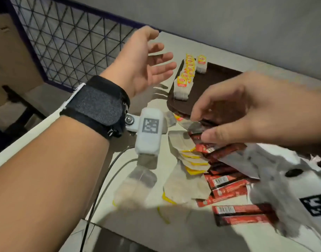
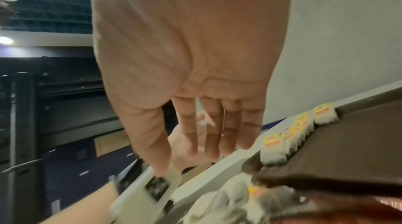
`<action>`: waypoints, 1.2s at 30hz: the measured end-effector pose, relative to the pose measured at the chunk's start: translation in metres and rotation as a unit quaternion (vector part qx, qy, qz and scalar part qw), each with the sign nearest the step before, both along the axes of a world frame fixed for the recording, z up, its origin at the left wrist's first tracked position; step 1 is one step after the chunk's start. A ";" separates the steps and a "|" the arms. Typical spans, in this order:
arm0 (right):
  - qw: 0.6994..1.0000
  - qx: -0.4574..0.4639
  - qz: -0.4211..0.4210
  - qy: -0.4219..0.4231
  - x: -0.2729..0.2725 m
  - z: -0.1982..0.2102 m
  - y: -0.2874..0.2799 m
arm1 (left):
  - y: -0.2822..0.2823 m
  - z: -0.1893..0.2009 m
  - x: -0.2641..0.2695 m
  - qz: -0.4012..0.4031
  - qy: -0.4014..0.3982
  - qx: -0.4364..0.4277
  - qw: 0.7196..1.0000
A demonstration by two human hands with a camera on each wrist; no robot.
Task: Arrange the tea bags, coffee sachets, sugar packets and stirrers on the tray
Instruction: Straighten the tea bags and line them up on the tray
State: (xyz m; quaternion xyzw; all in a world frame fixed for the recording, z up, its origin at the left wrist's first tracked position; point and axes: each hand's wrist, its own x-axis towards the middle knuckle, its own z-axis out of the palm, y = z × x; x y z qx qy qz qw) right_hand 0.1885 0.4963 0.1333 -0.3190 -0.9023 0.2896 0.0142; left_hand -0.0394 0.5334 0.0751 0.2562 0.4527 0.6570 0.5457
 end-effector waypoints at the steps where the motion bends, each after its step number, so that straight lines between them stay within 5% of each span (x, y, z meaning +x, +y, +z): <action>1: 0.999 0.032 0.022 -0.023 0.002 -0.005 -0.008 | -0.002 0.000 0.001 -0.003 0.003 0.005 1.000; 4: 0.979 0.144 0.083 -0.119 0.004 -0.015 -0.018 | -0.006 0.001 0.004 -0.005 0.009 0.013 1.000; 10: 0.973 0.135 0.083 -0.170 0.004 -0.025 -0.018 | -0.007 0.002 0.007 -0.023 0.007 0.010 1.000; 19: 0.982 0.163 0.059 -0.073 0.001 -0.043 -0.018 | -0.006 0.003 0.008 -0.038 0.005 0.014 0.999; 22: 0.995 0.095 -0.009 0.000 0.003 -0.037 -0.008 | -0.008 0.008 0.011 -0.061 0.040 0.011 0.997; 28: 0.963 -0.078 -0.112 0.232 0.006 0.001 0.018 | -0.020 0.016 0.027 -0.257 0.109 0.031 0.960; 31: 0.954 -0.062 -0.112 0.270 0.008 0.013 0.031 | -0.024 0.009 0.034 -0.336 0.092 0.059 0.935; 36: 0.957 -0.074 -0.110 0.257 0.011 0.007 0.048 | -0.027 0.004 0.037 -0.334 0.105 0.081 0.933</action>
